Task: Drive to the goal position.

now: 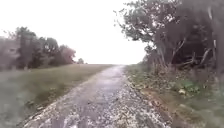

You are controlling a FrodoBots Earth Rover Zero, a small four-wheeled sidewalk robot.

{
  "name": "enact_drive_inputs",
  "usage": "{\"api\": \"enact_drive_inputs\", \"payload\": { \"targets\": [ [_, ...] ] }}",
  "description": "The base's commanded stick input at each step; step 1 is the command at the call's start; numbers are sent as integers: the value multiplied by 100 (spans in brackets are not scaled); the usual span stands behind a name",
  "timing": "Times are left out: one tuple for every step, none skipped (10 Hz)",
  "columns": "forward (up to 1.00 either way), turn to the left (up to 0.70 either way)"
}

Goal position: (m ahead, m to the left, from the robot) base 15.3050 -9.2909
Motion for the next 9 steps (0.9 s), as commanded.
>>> {"api": "enact_drive_inputs", "payload": {
  "targets": [
    [100,0],
    [100,0],
    [100,0],
    [100,0],
    [100,0],
    [100,0],
    [100,0],
    [100,0],
    [100,0]
  ]
}}
